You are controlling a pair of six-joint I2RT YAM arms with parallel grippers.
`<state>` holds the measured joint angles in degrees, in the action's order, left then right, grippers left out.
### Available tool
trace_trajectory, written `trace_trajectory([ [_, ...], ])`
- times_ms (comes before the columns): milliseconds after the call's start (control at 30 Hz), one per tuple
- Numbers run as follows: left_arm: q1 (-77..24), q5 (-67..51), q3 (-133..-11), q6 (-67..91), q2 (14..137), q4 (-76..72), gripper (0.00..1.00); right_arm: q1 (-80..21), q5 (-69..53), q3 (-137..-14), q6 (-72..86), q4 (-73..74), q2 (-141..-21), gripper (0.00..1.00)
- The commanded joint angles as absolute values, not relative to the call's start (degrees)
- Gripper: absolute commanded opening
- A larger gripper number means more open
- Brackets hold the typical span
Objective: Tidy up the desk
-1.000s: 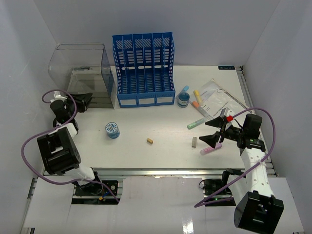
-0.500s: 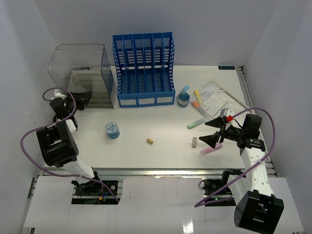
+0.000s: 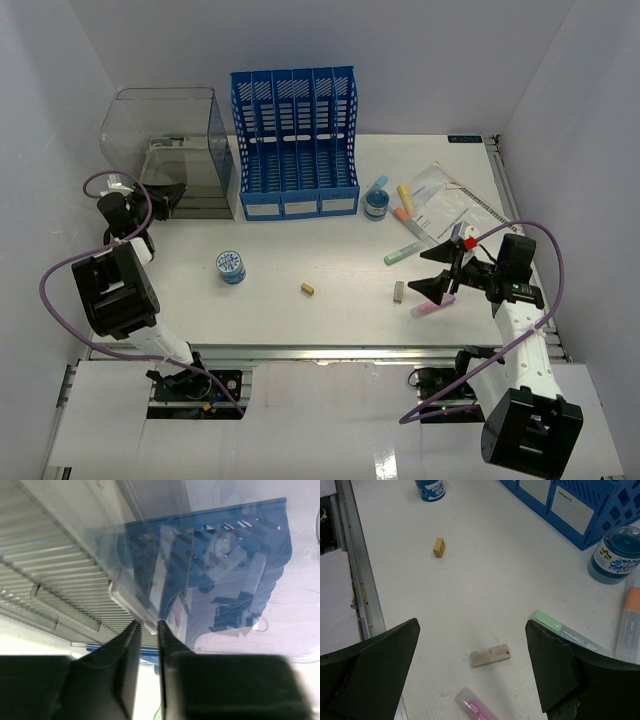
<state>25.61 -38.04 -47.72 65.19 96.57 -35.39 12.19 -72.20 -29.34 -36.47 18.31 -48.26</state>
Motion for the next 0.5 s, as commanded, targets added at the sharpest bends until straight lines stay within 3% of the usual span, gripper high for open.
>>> trace_trajectory([
  [0,26.42,-37.54,-50.19,61.53,97.49,-34.57,0.19,12.13,-73.73,-29.56,-37.87,19.27,-48.43,0.93],
  [67,26.54,-38.29,-49.57,61.3,97.37,-35.65,0.08,12.13,-74.39,-29.53,-38.87,19.99,-48.16,0.93],
  [200,26.63,-38.77,-47.11,61.01,95.13,-37.15,0.0,12.04,-75.41,-29.14,-40.08,20.94,-47.39,0.93],
  [367,26.63,-41.75,-42.18,64.47,89.15,-40.07,0.0,10.68,-75.38,-29.2,-38.49,21.02,-48.26,0.93],
  [467,26.63,-42.85,-37.66,67.63,84.2,-41.55,0.0,3.71,-70.4,-31.75,-37.96,23.32,-51.56,0.91],
])
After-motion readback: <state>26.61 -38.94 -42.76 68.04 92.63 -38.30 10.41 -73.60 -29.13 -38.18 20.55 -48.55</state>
